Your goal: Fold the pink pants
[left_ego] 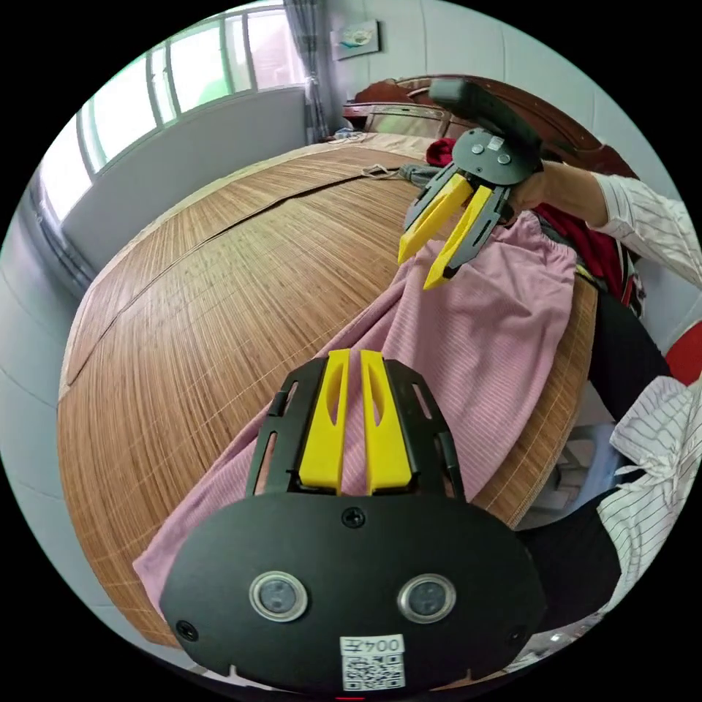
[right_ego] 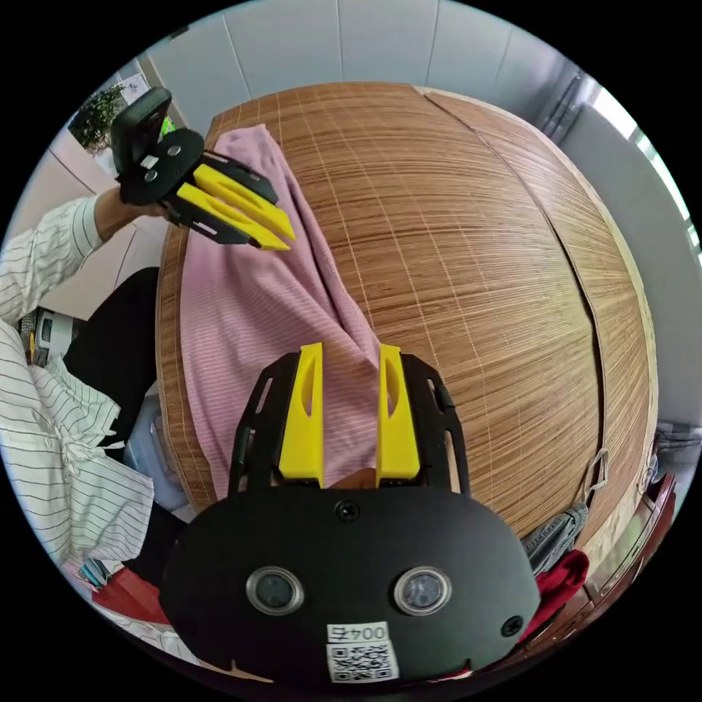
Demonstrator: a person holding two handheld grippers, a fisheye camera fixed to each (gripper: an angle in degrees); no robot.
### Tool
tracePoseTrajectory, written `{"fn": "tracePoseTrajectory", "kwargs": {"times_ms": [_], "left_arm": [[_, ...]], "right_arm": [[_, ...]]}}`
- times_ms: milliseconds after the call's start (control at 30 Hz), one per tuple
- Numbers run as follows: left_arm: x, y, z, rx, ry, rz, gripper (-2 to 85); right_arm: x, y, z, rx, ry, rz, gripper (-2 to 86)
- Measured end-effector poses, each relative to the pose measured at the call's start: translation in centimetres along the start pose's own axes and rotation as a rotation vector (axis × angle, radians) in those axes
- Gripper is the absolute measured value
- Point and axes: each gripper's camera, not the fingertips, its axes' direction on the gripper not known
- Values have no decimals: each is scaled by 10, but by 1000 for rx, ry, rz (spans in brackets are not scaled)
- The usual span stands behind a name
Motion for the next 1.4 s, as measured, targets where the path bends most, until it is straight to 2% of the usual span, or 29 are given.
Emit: {"fn": "tracePoseTrajectory", "kwargs": {"times_ms": [133,233,467,733,900,967,1067,1167,1333,1400], "left_arm": [[8,-26,12,-32,41,148,35],[17,-32,23,-71,-16,232,49],[6,-33,40,-73,56,190,46],[-1,-30,64,-118,31,179,20],[-26,-22,49,-51,77,73,14],[-52,-10,60,-20,141,-63,13],[-76,9,103,-78,197,-252,12],[-81,29,117,-37,218,-357,12],[-67,72,83,166,191,-330,12],[-64,88,73,216,205,-349,13]], "right_arm": [[-2,1,4,-4,3,-3,95],[0,3,0,21,-3,12,86],[-7,-2,1,30,0,3,84],[-12,-8,-2,60,14,22,73],[-20,-4,-20,88,50,6,80],[-17,-4,-23,101,59,27,85],[-8,-7,-18,101,67,81,95],[4,-3,-27,169,67,166,97],[36,11,-42,167,111,242,86],[46,5,-45,150,35,214,79]]}}
